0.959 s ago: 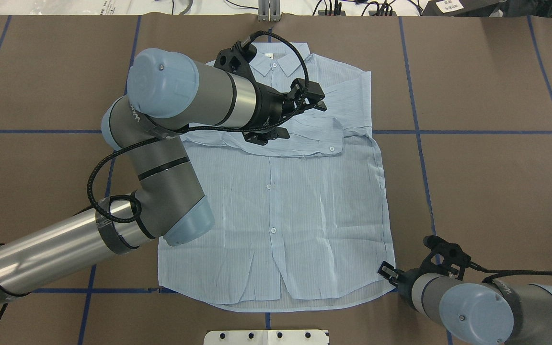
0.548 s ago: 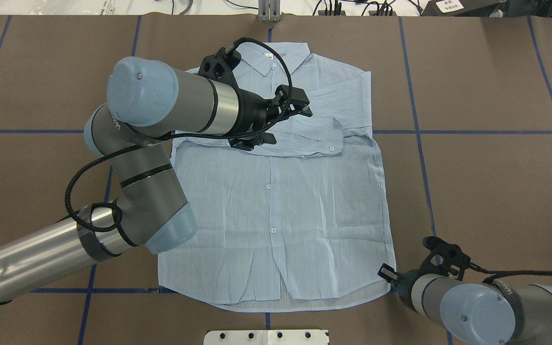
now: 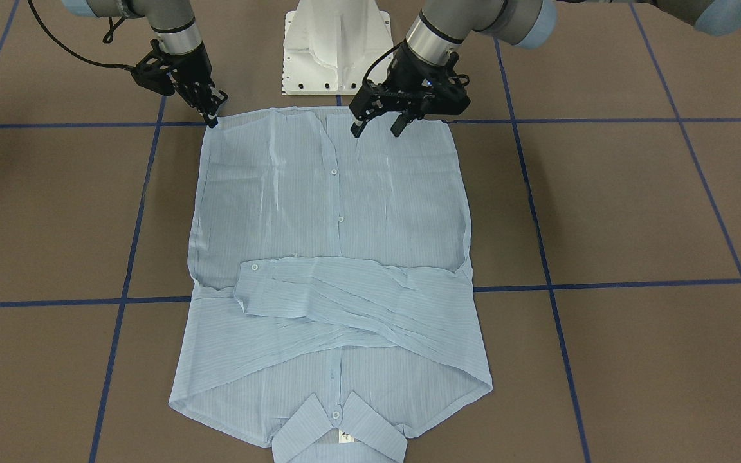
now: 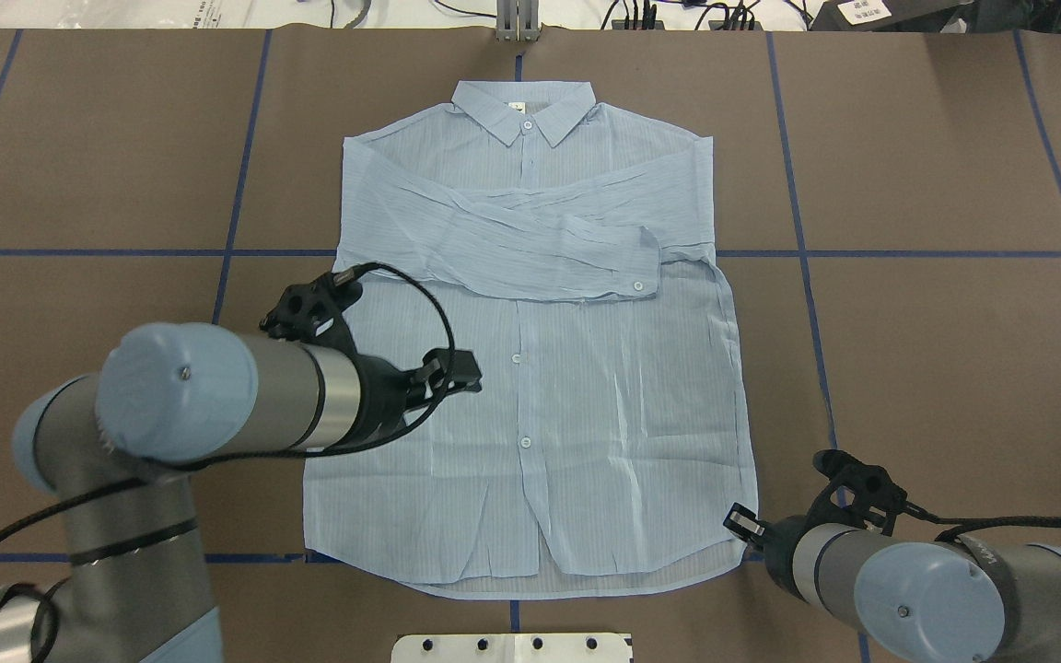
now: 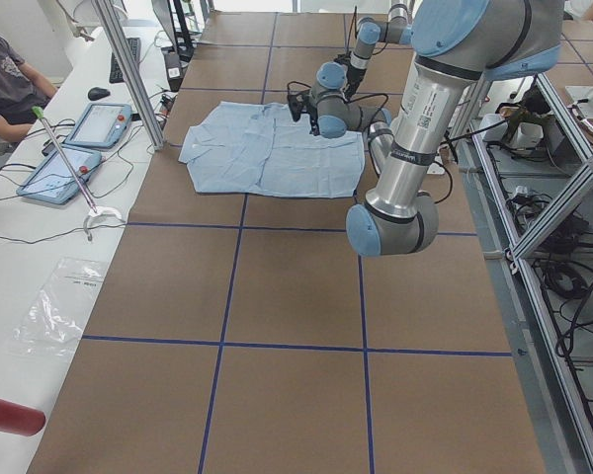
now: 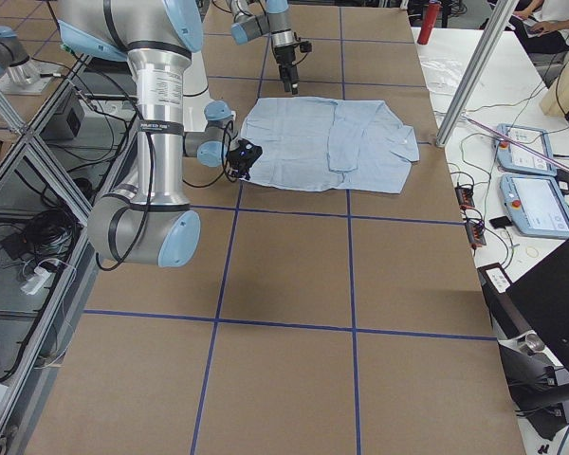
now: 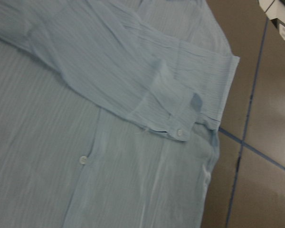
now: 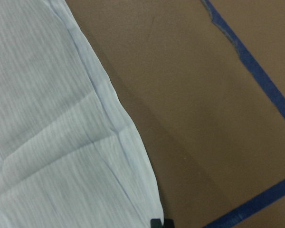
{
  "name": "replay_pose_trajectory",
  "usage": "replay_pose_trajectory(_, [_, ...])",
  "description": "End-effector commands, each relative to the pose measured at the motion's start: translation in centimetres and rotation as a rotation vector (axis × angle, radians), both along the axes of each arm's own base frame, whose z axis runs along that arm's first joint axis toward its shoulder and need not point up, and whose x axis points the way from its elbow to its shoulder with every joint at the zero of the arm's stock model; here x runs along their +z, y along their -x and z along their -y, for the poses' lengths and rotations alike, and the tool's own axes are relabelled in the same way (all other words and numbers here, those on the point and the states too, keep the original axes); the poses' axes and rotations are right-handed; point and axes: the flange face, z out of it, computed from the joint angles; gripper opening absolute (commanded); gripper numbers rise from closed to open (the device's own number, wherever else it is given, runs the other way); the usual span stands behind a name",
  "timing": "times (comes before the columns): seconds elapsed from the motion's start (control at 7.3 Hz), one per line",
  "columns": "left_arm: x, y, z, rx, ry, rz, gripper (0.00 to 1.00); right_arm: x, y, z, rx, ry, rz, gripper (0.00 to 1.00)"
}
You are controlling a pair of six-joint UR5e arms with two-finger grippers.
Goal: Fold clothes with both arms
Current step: 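Move the left gripper to the hem corner and grasp both hem corners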
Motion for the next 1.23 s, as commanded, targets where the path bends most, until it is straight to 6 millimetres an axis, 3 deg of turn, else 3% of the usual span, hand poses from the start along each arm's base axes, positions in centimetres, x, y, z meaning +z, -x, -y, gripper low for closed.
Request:
replay_pose_trajectory(0.0, [6.2, 0.0, -6.7, 0.057, 0.016, 0.155, 0.99, -0.5, -0.4, 0.1, 0.004, -0.001, 0.010, 0.00])
replay_pose_trajectory(0.27, [10.7, -2.7, -7.6, 0.079, 0.033, 0.254, 0.99, -0.8, -0.7, 0.1, 0.007, -0.002, 0.013, 0.00])
replay_pose_trajectory(0.41, [11.2, -3.3, -7.7, 0.097, 0.048, 0.260, 0.99, -0.8, -0.7, 0.1, 0.006, -0.002, 0.012, 0.00])
replay_pose_trajectory(0.82, [12.8, -2.6, -7.8, 0.096, 0.076, 0.291, 0.82, -0.9, -0.7, 0.2, 0.008, -0.003, 0.013, 0.00])
replay_pose_trajectory(1.1, [13.3, -2.7, -7.8, 0.094, 0.080, 0.305, 0.79, -0.9, -0.7, 0.2, 0.008, -0.003, 0.013, 0.00])
